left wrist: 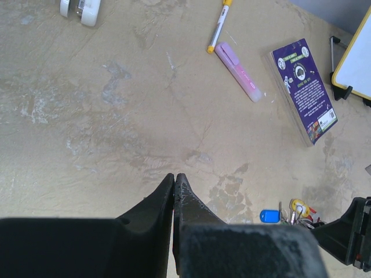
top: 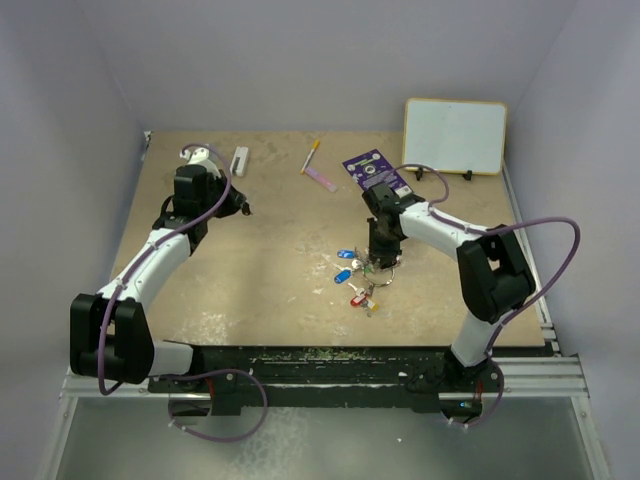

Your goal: Put the keys on the keyring

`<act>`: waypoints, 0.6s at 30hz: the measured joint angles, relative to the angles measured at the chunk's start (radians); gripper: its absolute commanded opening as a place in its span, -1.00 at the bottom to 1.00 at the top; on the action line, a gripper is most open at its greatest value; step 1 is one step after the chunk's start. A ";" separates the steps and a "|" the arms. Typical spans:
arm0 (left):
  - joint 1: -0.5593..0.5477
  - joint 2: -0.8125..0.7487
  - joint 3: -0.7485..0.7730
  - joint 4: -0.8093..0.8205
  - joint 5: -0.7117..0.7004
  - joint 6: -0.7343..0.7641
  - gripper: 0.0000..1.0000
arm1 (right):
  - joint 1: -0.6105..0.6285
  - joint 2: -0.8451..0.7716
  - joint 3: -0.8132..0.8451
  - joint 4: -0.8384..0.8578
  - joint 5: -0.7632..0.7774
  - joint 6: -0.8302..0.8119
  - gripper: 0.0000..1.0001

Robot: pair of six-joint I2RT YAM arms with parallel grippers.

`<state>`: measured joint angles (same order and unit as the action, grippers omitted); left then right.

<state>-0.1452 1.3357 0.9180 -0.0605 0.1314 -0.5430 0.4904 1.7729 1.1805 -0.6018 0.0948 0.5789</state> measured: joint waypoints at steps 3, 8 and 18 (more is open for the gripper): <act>0.000 0.000 0.000 0.001 0.000 0.000 -0.92 | 0.000 -0.021 0.005 0.000 0.000 -0.006 -0.49; 0.000 0.000 0.000 0.001 0.000 -0.007 -0.92 | 0.000 -0.035 0.010 0.005 -0.008 -0.008 -0.55; 0.000 0.000 0.000 0.004 0.000 -0.015 -0.92 | 0.000 -0.034 -0.026 0.040 -0.047 -0.012 -0.59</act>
<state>-0.1452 1.3357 0.9180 -0.0566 0.1314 -0.5579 0.4908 1.7386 1.1542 -0.5617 0.0475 0.5667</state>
